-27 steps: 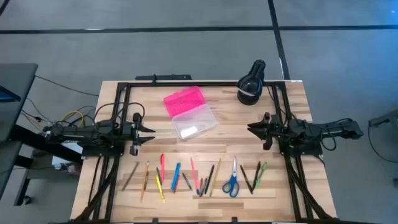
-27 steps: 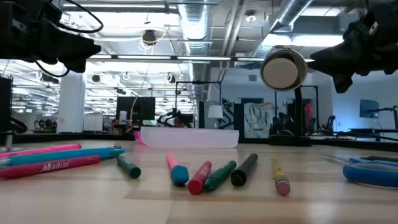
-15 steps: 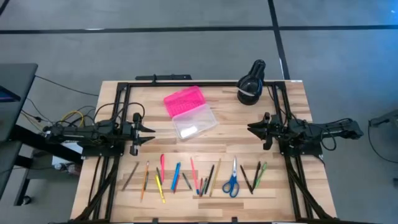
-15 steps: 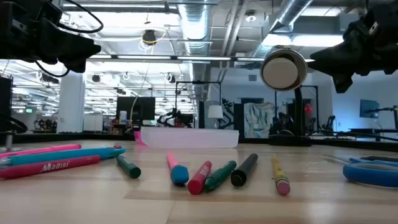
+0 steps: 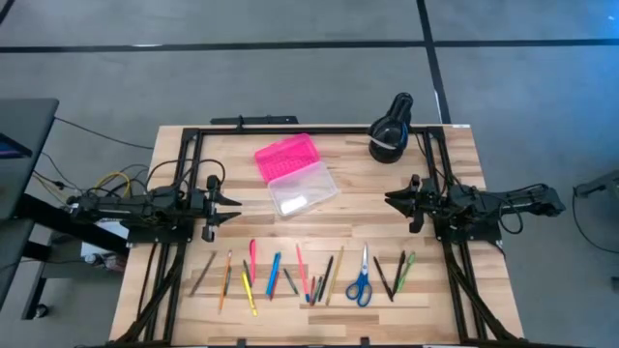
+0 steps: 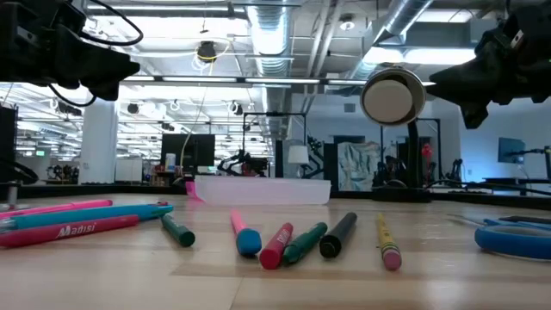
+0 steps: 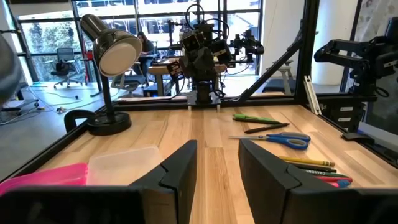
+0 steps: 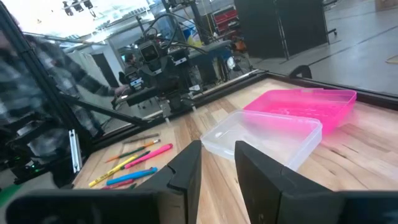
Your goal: Pick & place school supplies into a supply box
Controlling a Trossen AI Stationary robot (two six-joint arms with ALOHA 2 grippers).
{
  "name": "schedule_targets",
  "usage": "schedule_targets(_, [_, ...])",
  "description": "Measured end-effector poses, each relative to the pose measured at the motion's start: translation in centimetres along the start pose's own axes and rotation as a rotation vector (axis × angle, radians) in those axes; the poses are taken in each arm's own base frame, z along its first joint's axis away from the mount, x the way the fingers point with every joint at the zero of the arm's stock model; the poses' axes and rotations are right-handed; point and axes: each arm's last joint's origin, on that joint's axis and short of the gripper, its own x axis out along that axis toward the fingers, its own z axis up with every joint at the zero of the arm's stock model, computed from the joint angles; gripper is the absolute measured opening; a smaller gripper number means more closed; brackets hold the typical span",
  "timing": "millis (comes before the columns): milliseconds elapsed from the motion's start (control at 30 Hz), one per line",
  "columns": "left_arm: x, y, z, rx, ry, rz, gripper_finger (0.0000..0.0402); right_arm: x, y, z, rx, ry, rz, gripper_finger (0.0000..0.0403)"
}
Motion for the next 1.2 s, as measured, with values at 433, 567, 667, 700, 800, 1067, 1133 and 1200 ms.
schedule_targets(433, [0.0,0.0,0.0,0.0,0.0,0.0,0.0114,0.0,0.0,0.0,0.0,0.0,0.0,0.0092])
schedule_targets(567, [0.0,0.0,0.01,0.0,0.0,0.0,0.0114,0.0,0.0,0.0,0.0,0.0,0.0,0.0092])
schedule_targets(667, [0.0,0.0,0.0,0.002,0.0,0.0,0.0114,0.0,0.0,0.0,0.0,0.0,0.0,0.0092])
schedule_targets(700, [0.0,0.0,0.0,0.003,0.0,0.0,0.0114,0.0,0.0,0.01,0.0,0.0,0.0,0.0092])
schedule_targets(800, [0.0,0.0,0.01,0.0,0.0,0.0,0.0114,0.0,0.0,0.01,0.0,0.0,0.0,0.0092])
schedule_targets(1067, [0.0,0.0,0.0,-0.021,0.0,0.0,0.0114,0.0,0.0,0.01,0.0,0.0,0.0,0.0092])
schedule_targets(1133, [0.0,0.0,0.01,-0.058,0.0,0.0,0.0114,0.0,0.0,0.0,0.0,0.0,0.0,0.0092])
schedule_targets(1200, [0.0,0.0,0.0,-0.114,0.0,0.0,0.0114,0.0,0.01,0.0,0.0,0.0,0.0,0.0092])
